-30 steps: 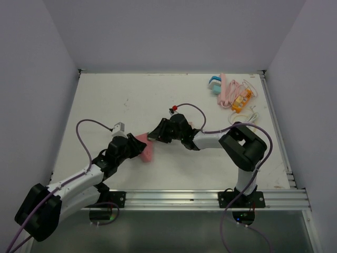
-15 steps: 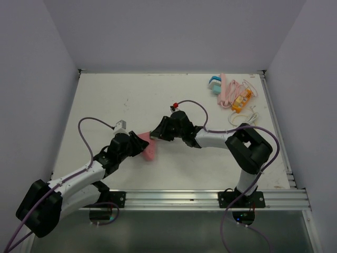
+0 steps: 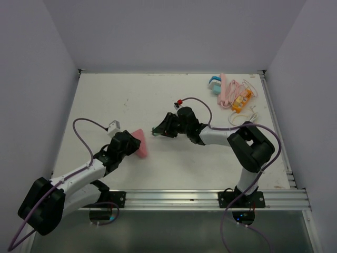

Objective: Pull the plug off the socket

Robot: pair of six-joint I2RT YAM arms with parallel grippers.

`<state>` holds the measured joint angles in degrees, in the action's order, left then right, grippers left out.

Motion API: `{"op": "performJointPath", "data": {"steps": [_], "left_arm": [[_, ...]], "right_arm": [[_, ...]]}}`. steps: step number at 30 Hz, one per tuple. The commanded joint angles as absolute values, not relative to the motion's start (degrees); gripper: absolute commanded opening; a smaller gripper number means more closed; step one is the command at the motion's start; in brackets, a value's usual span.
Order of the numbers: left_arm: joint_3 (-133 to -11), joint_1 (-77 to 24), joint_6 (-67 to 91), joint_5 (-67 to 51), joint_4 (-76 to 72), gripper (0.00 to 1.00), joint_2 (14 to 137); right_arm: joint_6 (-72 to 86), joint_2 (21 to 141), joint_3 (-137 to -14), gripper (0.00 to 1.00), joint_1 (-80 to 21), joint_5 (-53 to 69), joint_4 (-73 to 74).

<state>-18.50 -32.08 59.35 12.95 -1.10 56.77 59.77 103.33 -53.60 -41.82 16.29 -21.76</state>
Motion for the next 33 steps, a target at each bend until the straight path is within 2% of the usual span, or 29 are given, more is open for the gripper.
{"op": "performJointPath", "data": {"steps": [1,4,10,26,33], "left_arm": [[-17.3,-30.2,59.4,26.3,9.4,0.0,59.0],[-17.5,-30.1,59.3,26.2,9.2,0.0,59.2],[-17.1,-30.2,58.7,25.1,7.9,0.0,58.2],[-15.3,-30.2,54.8,17.8,1.0,0.0,55.1],[-15.3,-30.1,53.9,16.3,-1.9,0.0,54.8]], "right_arm": [[58.1,101.0,-53.0,0.0,-40.2,20.4,-25.6],[54.6,100.5,-54.5,0.0,-40.2,17.2,-18.9],[54.1,97.1,-52.4,0.0,-37.3,20.1,-20.1],[47.7,80.8,-27.8,0.0,-26.8,25.2,-16.8],[48.7,81.2,-23.8,0.01,-22.2,24.3,-22.2]]}}
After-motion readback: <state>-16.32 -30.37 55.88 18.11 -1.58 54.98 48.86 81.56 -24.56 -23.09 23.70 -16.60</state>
